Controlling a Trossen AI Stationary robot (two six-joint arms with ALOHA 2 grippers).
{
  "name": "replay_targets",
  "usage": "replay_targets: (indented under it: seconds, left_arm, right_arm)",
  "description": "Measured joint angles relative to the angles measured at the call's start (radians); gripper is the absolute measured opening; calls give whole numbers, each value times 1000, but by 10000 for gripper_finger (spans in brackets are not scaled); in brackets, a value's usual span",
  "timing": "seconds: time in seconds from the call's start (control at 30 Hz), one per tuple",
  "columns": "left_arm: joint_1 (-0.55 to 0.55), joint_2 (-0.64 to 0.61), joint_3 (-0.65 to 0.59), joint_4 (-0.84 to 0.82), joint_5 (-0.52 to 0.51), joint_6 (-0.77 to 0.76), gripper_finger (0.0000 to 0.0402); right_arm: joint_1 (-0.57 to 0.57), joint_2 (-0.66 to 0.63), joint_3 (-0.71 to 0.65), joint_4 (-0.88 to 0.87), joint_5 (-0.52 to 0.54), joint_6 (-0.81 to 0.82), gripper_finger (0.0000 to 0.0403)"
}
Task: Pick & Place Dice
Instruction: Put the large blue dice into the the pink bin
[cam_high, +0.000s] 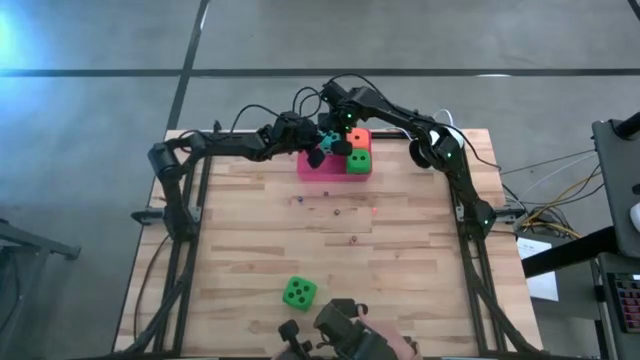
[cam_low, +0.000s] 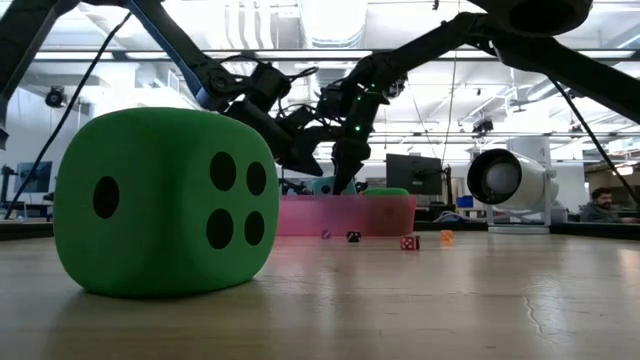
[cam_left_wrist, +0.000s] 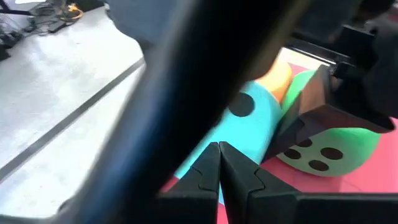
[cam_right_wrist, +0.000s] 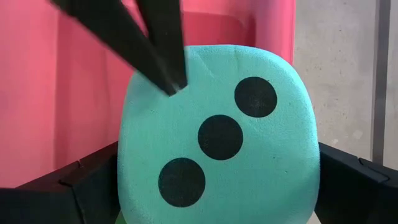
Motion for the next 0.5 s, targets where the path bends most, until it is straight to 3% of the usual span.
replay_targets:
  seconds: [0.27,0.5]
  left_arm:
    - [-1,14,38,65,21,0,8]
    - [-1,83,136,-56,45,0,8]
  right_arm:
    - [5,0,3,6,-10,0,400]
    - [4,2,2,-14,9,-30,400]
